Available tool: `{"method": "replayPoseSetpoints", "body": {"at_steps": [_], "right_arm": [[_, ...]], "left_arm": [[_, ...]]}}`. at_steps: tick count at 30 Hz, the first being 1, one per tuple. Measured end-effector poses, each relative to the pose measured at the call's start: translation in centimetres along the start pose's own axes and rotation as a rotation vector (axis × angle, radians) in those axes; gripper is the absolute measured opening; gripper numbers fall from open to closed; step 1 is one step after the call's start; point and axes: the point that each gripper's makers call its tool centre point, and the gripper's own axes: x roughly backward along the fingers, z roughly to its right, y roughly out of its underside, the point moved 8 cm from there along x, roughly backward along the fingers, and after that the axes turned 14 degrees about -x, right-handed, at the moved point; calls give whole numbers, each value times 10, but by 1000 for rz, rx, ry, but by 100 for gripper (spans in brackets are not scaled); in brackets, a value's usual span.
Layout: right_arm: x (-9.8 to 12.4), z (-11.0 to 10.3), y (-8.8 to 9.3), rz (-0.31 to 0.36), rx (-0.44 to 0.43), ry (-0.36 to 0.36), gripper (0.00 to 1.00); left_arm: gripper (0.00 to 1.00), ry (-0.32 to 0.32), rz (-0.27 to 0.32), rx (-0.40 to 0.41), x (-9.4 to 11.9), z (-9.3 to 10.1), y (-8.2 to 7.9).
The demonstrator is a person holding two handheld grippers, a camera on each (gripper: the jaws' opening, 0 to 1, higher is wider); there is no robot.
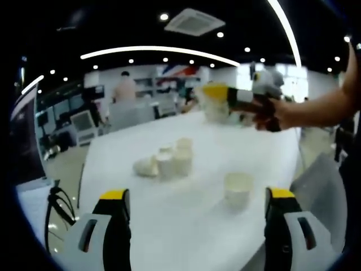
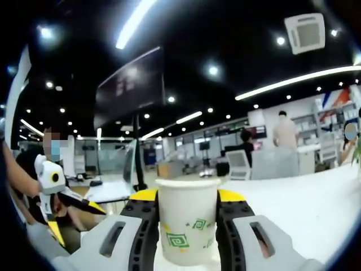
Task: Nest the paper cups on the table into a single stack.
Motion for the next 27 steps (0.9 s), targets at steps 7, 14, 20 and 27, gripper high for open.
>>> {"method": "replayPoseSetpoints", "body": {"at_steps": [7, 14, 20, 27], "right_arm": [[5, -9, -1, 9, -13, -19, 36], [14, -21, 3, 3, 34, -40, 36], [22, -30, -2, 31, 25, -62, 36], [32, -41, 3, 41, -9, -75, 36]], "left_arm": [[99, -10, -7, 6, 2, 0, 2], [99, -14, -7, 29, 4, 1, 4], [99, -11, -11, 33, 3, 3, 5], [99, -7, 0, 44, 0, 3, 2]]}}
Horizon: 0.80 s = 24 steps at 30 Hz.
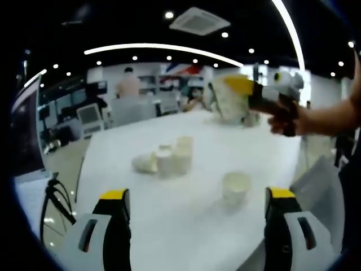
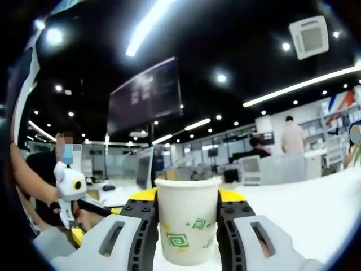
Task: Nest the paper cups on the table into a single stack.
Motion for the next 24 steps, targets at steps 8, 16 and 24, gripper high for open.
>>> {"method": "replayPoseSetpoints", "body": {"at_steps": [8, 16, 24], "right_arm": [[8, -11, 7, 2, -8, -17, 38], [8, -12, 13, -7, -17, -28, 37], [11, -8, 32, 10, -13, -37, 37]], "left_arm": [[99, 4, 1, 10, -1, -1, 1], [99, 6, -3, 11, -2, 1, 2], [99, 8, -6, 16, -3, 2, 3]]}}
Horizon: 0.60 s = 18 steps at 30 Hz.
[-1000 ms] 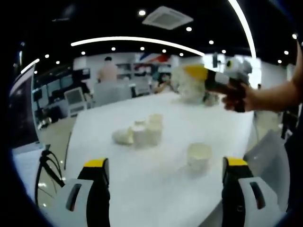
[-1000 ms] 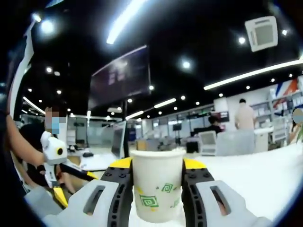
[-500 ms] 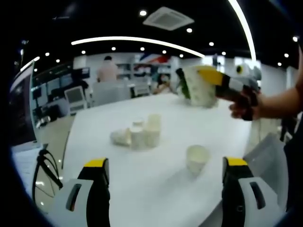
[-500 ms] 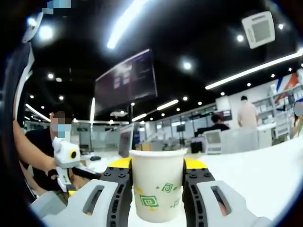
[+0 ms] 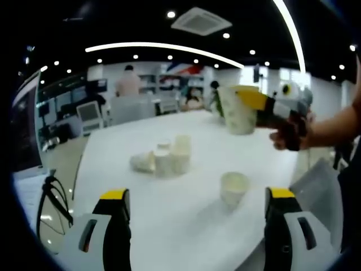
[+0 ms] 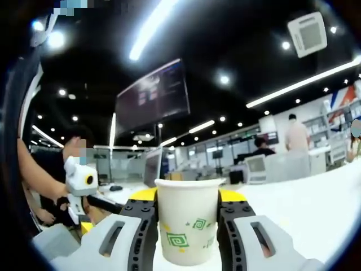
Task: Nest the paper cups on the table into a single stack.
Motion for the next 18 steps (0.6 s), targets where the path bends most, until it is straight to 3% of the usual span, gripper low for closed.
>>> {"method": "replayPoseSetpoints", "body": {"at_steps": [18], "right_arm": [[8, 10, 30, -48, -5, 30, 37]], "left_arm": [[99, -2, 0, 10, -1, -1, 0]]}}
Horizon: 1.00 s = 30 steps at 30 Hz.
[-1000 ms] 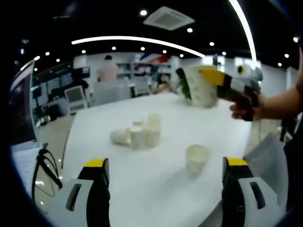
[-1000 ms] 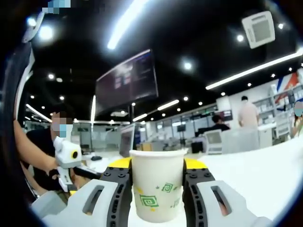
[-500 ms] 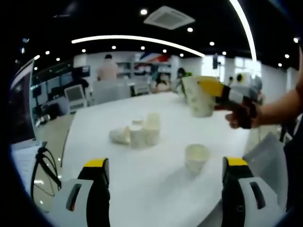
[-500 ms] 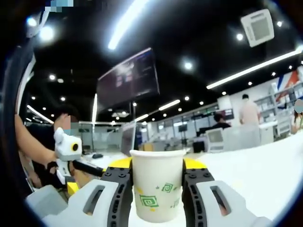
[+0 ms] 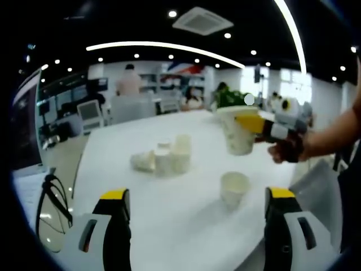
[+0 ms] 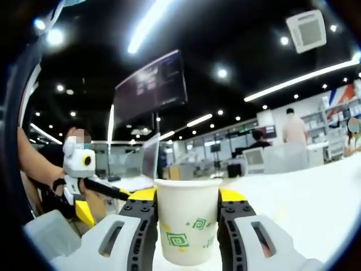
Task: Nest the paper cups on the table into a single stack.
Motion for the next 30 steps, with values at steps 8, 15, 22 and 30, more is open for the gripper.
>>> {"method": "replayPoseSetpoints", "body": {"at_steps": [8, 15, 22, 30], "right_arm": [[3, 3, 19, -48, -26, 2, 36], [6, 6, 32, -80, -29, 8, 36], [8, 7, 38, -107, -31, 9, 36], [12, 10, 49, -134, -46, 24, 37]], "left_arm": [[99, 0, -1, 4, 1, 1, 2], [99, 1, 2, 6, 2, 3, 2], [99, 2, 1, 1, 3, 3, 2], [99, 4, 3, -5, 3, 1, 0]]}}
